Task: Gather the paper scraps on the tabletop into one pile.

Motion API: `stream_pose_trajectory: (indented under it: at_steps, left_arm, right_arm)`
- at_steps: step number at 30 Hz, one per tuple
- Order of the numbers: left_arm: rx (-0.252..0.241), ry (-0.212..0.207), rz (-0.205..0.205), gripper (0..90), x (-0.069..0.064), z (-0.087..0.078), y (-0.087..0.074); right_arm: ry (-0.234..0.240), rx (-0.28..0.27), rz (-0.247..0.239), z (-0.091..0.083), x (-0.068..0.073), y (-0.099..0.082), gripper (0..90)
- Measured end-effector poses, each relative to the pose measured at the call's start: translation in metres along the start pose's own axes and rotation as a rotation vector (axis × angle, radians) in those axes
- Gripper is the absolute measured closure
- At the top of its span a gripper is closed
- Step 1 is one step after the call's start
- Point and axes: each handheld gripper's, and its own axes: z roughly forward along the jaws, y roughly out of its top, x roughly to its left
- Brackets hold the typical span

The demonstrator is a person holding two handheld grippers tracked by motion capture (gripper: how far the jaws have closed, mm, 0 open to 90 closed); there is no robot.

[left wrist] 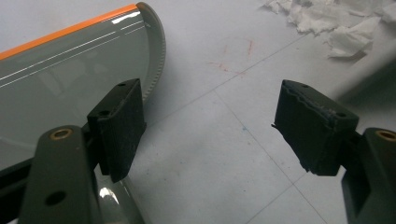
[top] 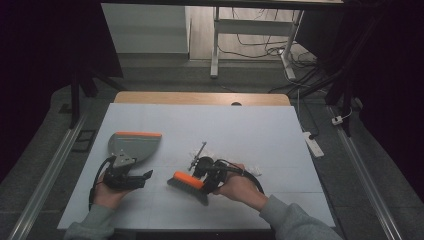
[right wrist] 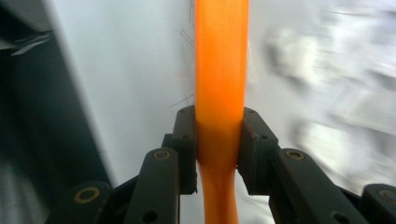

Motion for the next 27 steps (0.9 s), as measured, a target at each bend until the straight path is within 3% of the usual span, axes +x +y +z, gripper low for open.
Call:
stream_pose_trajectory:
  at_steps: [2,6,8,11,13,17,21,27]
  left_arm:
    - [0.001,-0.001,0.001,25.4,-0.001,0.000,0.000]
    - [-0.001,-0.001,-0.001,25.4,0.000,0.001,0.000]
    - [0.001,-0.001,-0.001,25.4,0.000,0.001,0.000]
    - [0.002,0.000,-0.001,25.5,0.000,0.001,0.000]
    - [0.002,0.000,0.001,25.4,-0.001,0.001,0.000]
    - [0.001,-0.001,0.002,25.5,-0.001,0.000,0.000]
    - [-0.003,-0.001,0.002,25.5,-0.002,-0.001,0.000]
    - [0.002,-0.011,0.020,25.6,-0.005,0.001,0.001]
  right_arm:
    - [-0.062,-0.005,0.036,-0.004,-0.012,-0.004,70.9]
    - [-0.113,-0.038,0.108,-0.010,-0.031,-0.014,70.9]
    - [-0.143,-0.064,0.104,-0.017,-0.033,-0.018,70.9]
    - [-0.109,-0.168,0.111,-0.041,-0.028,-0.023,70.9]
    - [-0.123,-0.222,0.112,-0.058,-0.026,-0.028,70.9]
    - [-0.162,-0.283,0.158,-0.082,-0.033,-0.047,70.9]
    - [-0.213,-0.260,0.259,-0.088,-0.046,-0.073,70.9]
    - [-0.315,-0.162,0.413,-0.084,-0.067,-0.128,70.9]
